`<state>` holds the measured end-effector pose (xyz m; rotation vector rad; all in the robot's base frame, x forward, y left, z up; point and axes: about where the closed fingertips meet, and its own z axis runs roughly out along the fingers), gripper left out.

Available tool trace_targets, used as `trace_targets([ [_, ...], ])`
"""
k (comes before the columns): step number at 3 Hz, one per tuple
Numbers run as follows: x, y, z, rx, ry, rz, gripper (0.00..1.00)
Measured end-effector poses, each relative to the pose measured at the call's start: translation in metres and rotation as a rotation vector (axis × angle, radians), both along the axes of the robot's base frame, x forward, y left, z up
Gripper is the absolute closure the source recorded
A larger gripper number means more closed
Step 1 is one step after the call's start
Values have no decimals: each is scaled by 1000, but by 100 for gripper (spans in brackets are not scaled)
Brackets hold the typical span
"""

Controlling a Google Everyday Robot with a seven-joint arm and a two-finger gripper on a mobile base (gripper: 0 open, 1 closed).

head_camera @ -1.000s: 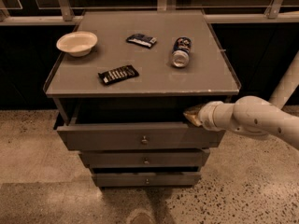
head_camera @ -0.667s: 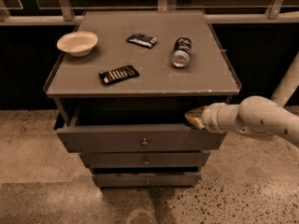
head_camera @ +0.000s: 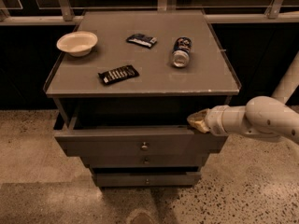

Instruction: Open top drawer

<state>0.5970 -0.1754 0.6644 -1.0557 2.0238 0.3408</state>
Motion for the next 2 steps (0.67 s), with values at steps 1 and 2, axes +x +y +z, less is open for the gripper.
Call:
trace_targets([
  [1, -1, 0, 1, 1, 3, 6, 100],
  [2, -26, -2, -2, 14, 46, 66, 100],
])
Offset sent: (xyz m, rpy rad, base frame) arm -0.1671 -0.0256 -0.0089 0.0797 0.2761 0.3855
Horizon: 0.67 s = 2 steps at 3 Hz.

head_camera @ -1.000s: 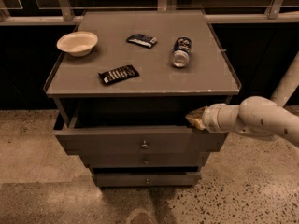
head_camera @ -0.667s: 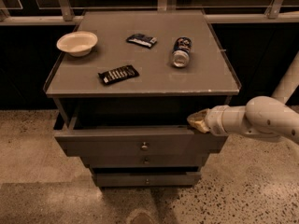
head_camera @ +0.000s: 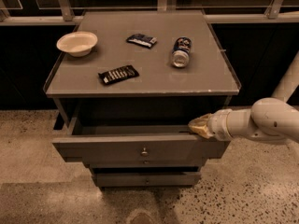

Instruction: Open top drawer

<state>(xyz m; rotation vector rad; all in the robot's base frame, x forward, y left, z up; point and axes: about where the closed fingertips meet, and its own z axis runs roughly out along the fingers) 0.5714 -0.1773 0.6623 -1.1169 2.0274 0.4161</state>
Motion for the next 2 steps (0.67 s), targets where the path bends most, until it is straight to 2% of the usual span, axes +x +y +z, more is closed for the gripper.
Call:
trace_targets([
  [1, 1, 0, 0, 0, 0, 0, 100],
  [2, -30, -3, 1, 14, 41, 64, 100],
])
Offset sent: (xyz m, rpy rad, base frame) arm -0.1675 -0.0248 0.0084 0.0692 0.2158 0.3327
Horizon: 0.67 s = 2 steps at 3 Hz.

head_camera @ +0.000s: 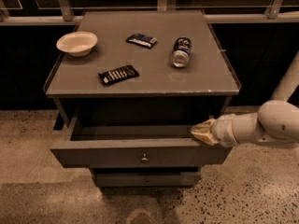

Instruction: Open top drawer

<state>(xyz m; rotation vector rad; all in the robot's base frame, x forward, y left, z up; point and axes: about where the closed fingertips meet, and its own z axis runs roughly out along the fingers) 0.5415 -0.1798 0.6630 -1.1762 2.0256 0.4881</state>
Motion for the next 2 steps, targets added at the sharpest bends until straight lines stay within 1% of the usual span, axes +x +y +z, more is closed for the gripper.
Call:
trace_targets([
  [1, -1, 0, 1, 1, 4, 7, 100],
  [2, -33, -3, 3, 14, 39, 67, 100],
])
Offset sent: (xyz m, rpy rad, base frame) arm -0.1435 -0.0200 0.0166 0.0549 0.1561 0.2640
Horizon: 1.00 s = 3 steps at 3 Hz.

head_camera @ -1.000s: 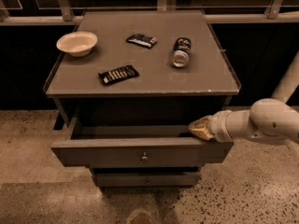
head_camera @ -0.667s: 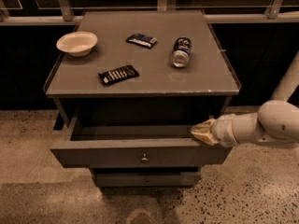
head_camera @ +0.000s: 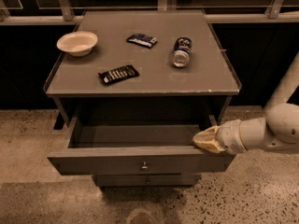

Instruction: Open top drawer

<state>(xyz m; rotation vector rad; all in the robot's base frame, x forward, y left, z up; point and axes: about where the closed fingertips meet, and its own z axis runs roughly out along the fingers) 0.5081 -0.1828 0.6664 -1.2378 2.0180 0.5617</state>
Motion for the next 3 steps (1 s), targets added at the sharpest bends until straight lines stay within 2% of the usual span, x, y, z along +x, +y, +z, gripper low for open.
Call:
trace_targets([
  [1, 0, 0, 2, 1, 2, 3, 100],
  [2, -33, -5, 7, 11, 29, 62, 100],
  [3, -42, -6, 13, 21, 24, 78, 100],
])
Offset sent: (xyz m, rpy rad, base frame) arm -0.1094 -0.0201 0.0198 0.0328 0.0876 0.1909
